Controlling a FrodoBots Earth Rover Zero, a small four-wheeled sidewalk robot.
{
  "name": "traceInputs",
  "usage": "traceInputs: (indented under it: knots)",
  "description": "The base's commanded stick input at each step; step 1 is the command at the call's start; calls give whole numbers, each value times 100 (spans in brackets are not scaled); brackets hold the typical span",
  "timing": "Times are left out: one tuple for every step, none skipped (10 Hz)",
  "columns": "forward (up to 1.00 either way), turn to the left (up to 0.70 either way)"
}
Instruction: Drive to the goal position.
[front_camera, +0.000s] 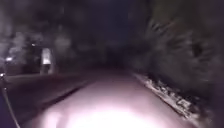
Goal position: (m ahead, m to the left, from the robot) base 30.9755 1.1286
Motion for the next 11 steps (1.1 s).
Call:
traceInputs:
  knots:
    - [50,0]
    - [50,0]
    - [50,0]
    - [50,0]
    - [50,0]
    - [50,0]
    - [50,0]
    - [50,0]
    - [50,0]
    - [50,0]
    - [50,0]
